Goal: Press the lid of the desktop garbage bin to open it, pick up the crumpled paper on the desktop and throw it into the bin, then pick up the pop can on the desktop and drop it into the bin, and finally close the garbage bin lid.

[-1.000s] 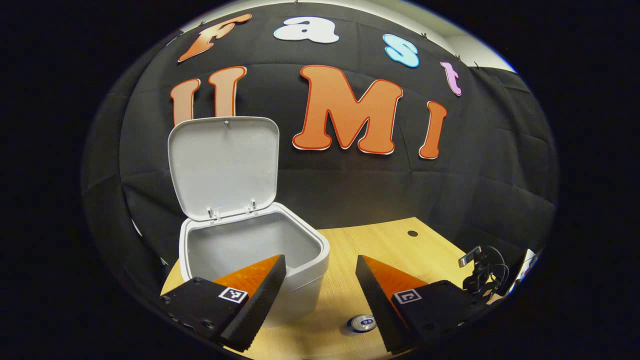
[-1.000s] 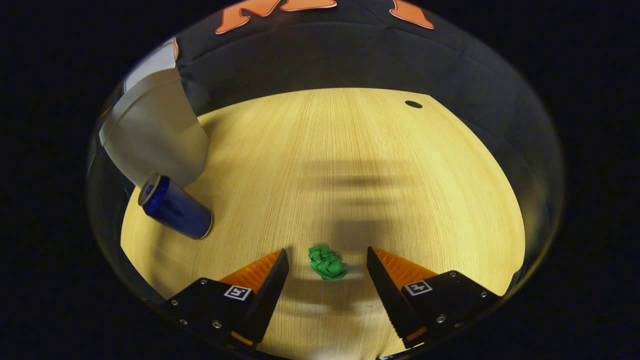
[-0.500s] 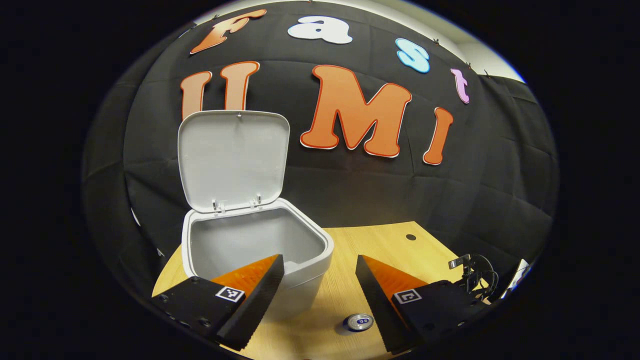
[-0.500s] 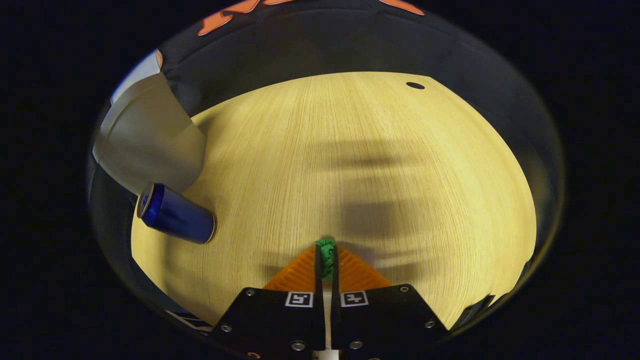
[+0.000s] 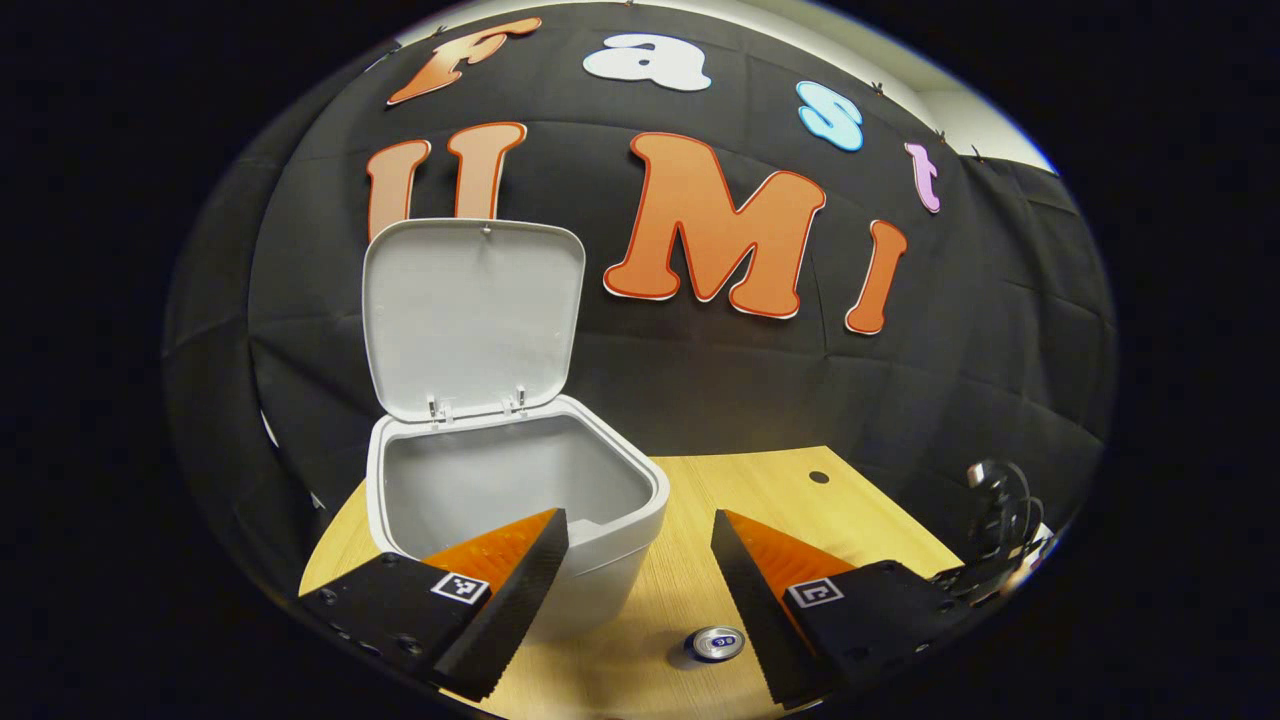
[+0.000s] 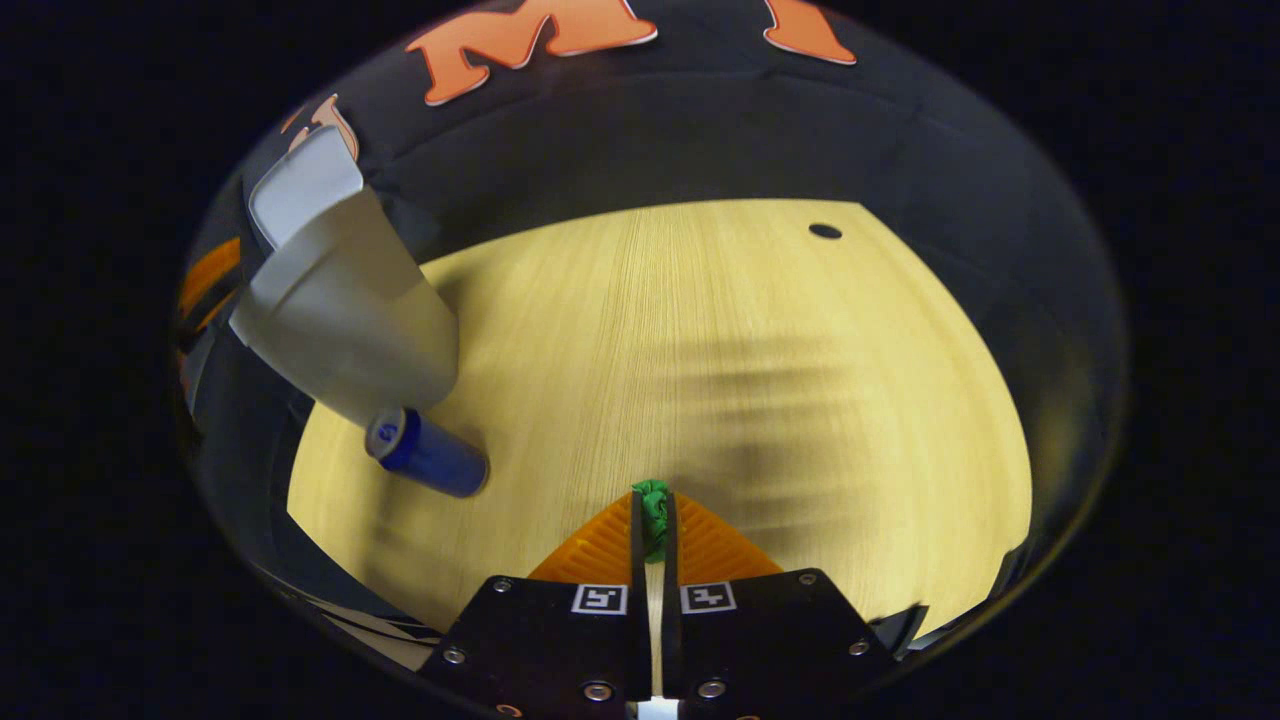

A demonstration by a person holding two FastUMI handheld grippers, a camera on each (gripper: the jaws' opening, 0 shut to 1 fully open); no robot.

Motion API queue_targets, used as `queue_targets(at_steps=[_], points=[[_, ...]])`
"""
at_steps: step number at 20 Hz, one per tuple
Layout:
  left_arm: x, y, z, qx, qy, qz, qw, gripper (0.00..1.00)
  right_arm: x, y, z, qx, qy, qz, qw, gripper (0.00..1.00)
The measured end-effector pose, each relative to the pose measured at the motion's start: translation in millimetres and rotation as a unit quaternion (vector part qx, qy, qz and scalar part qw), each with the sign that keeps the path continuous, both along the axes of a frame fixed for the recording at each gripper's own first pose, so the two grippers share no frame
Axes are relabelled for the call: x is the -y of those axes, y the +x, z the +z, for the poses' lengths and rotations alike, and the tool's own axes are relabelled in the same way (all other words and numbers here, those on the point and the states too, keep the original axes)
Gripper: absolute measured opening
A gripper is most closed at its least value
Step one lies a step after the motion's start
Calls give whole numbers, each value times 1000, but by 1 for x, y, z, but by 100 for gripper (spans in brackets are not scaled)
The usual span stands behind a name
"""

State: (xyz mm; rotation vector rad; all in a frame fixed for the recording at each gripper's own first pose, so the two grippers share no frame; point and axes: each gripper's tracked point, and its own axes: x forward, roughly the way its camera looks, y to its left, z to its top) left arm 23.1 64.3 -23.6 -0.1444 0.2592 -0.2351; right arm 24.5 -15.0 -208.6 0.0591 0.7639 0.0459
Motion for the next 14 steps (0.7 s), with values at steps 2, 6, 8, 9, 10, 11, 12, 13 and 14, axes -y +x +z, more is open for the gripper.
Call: queue_targets(at_steps=[2,6,8,9,10,11,12,13,14], points=[[-3,0,1,0,-7,1,1000,92,2,18,44,46,-6,3,999,5],[-11,0,4,6,-8,3,1000,93,-10,29,129,127,-4,17,992,5],[-17,-2,8,11,-8,4,1000,92,-20,36,172,171,3,26,985,5],[-20,-3,10,14,-9,4,1000,93,-27,40,190,191,5,32,981,5],[-23,-3,10,16,-9,5,1000,92,-32,43,205,206,8,40,978,5],[-26,-3,12,18,-7,6,1000,93,-42,49,220,219,9,49,975,5],[-29,-4,12,20,-6,7,1000,93,-57,56,237,234,10,58,971,5],[-32,-5,14,21,-5,7,1000,92,-70,62,251,246,12,68,967,4],[-35,-8,13,21,-6,7,1000,93,-84,66,265,259,15,83,962,4]])
